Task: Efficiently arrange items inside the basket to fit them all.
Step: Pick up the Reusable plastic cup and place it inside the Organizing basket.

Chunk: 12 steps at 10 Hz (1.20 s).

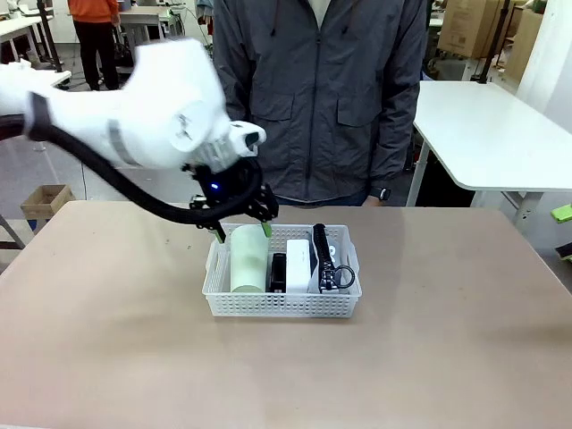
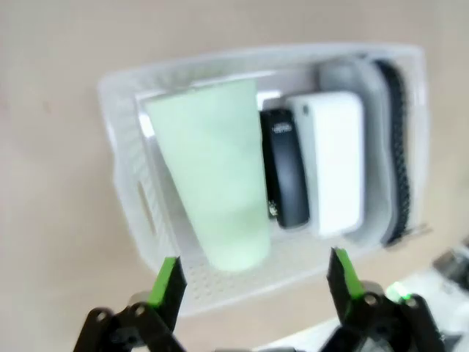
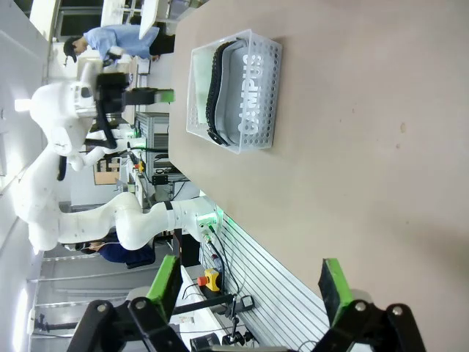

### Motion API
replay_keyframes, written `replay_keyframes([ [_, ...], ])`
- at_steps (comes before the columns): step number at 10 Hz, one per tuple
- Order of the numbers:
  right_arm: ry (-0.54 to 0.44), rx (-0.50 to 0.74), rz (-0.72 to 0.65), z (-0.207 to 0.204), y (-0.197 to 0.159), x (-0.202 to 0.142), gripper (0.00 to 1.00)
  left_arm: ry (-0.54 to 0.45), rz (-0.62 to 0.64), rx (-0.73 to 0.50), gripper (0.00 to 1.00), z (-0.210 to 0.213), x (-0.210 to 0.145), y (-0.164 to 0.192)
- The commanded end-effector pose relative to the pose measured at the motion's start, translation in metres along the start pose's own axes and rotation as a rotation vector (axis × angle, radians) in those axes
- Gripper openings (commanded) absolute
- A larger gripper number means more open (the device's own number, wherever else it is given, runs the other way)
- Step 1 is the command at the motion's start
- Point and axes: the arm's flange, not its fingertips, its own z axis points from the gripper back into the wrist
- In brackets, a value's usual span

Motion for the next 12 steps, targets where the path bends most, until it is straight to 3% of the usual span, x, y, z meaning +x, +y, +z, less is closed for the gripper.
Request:
replay_keyframes([
  [1, 0.012, -0.009, 0.004, 0.003, 0.001, -0.003, 1.00, 0.063, -0.004, -0.261, 1.00, 0.045, -0.030, 0.076],
  [3, 0.012, -0.009, 0.004, 0.003, 0.001, -0.003, 1.00, -0.003, 0.023, -0.536, 1.00, 0.084, -0.055, 0.149],
  [5, 0.012, -0.009, 0.004, 0.003, 0.001, -0.003, 1.00, -0.183, 0.111, -0.816, 1.00, 0.117, -0.089, 0.236],
  [7, 0.012, -0.009, 0.004, 0.003, 0.001, -0.003, 1.00, -0.346, 0.170, -0.914, 1.00, 0.122, -0.127, 0.300],
  [9, 0.012, -0.009, 0.004, 0.003, 0.001, -0.003, 1.00, -0.481, 0.112, -1.048, 1.00, 0.105, -0.168, 0.357],
  [10, 0.012, -0.009, 0.004, 0.003, 0.001, -0.003, 1.00, -0.560, 0.142, -1.094, 1.00, 0.092, -0.187, 0.386],
  [12, 0.012, -0.009, 0.004, 0.003, 0.001, -0.003, 1.00, -0.623, 0.183, -1.205, 1.00, 0.074, -0.202, 0.424],
])
